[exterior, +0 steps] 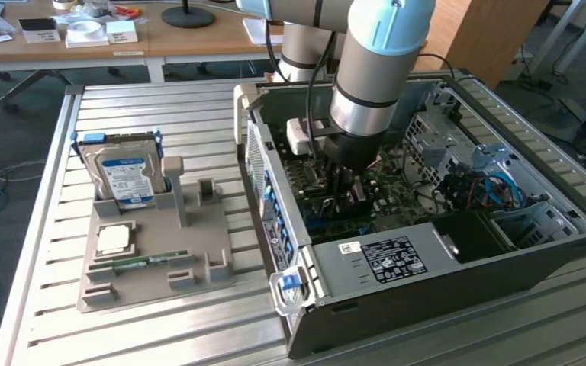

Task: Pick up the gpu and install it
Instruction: 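Insert the gpu into the slot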

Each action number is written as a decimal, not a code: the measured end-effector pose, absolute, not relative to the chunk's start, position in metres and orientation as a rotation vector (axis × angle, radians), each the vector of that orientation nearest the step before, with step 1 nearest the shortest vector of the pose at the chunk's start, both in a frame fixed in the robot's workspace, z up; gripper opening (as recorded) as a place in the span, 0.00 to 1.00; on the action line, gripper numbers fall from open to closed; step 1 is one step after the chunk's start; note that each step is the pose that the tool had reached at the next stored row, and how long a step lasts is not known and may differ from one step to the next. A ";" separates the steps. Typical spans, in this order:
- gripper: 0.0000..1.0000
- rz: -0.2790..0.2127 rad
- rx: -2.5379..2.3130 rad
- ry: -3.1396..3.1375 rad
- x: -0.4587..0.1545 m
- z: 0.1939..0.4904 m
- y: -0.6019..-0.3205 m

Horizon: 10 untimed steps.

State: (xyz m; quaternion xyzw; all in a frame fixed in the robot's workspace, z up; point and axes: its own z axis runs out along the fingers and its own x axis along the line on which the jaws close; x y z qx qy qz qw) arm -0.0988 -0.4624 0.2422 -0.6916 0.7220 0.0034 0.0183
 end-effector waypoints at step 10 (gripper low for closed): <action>0.45 0.010 -2.148 2.242 -0.099 0.262 -0.462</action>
